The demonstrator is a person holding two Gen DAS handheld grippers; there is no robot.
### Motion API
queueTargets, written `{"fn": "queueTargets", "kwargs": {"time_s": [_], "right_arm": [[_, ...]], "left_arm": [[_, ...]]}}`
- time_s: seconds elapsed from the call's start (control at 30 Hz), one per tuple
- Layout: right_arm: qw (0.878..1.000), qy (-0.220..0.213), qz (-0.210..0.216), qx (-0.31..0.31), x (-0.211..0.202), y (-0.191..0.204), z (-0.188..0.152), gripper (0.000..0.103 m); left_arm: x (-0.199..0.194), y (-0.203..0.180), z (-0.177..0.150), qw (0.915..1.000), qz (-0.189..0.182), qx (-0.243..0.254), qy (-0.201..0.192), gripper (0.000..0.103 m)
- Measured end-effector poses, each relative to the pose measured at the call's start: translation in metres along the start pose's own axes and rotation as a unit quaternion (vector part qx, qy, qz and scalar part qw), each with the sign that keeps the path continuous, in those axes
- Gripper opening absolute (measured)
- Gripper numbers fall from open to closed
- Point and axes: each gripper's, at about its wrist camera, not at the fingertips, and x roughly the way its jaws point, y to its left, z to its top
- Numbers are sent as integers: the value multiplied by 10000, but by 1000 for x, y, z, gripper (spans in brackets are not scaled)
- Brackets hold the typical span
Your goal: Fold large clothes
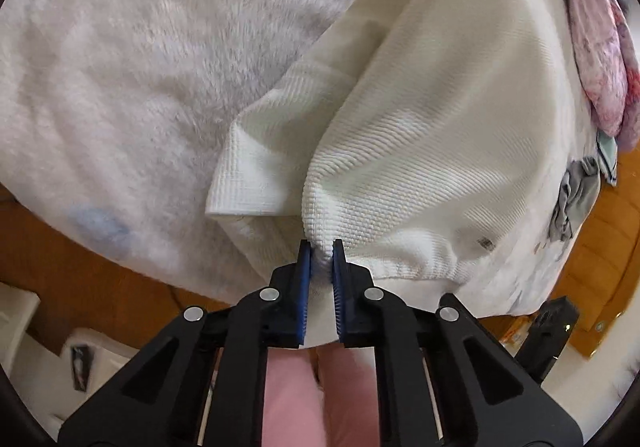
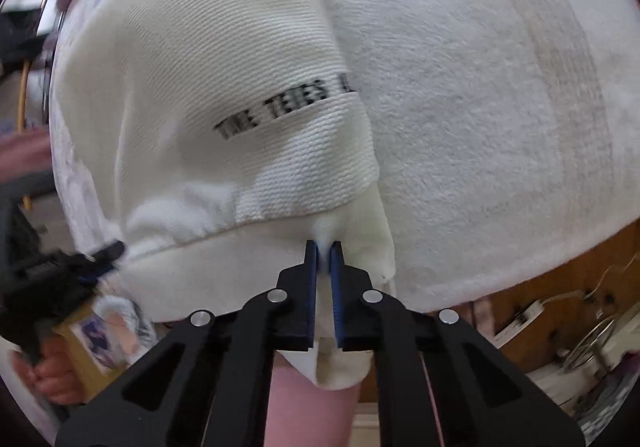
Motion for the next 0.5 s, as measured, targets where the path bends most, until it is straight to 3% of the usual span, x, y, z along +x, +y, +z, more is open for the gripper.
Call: {"fn": "queueTargets", "kwargs": {"time_s": [0.1, 0.2, 0.23, 0.27, 0.3, 0.33, 0.37, 0.4, 0.47, 0.5], "right_arm": [[9997, 173, 197, 18, 9, 17, -7, 3], [9995, 253, 14, -170, 22, 26, -10, 3], [9995, 276, -47, -148, 31, 27, -9, 3], [9994, 251, -193, -162, 41, 23, -6, 3], [9992, 242, -256, -197, 44, 23, -5, 3], [9989, 302, -269, -224, 41, 19, -3, 3], [9985, 422, -241, -233, 35, 20, -1, 5], [9987, 408, -186, -242, 25, 22, 2, 7], [9987, -104, -307, -401, -11, 26, 9, 9], [9971, -387, -421, -511, -26, 29, 13, 18]], "left_arm": [[-5, -1, -6, 9991, 315, 239, -125, 10], [7, -1, 3, 9969, 656, 435, -51, 9], [19, 0, 8, 9884, 1392, 573, -199, 0], [38, 4, 15, 9568, 2738, 880, -428, 0], [49, 9, 19, 9481, 3036, 879, -348, 0], [56, 29, 26, 9687, 2447, 386, 150, 0], [52, 37, 27, 9833, 1802, 55, 246, 0], [41, 29, 23, 9872, 1581, 186, 70, 0], [23, 1, 15, 9739, 2065, 863, -370, 1], [13, -17, 9, 9697, 2076, 1179, -520, 1]]}}
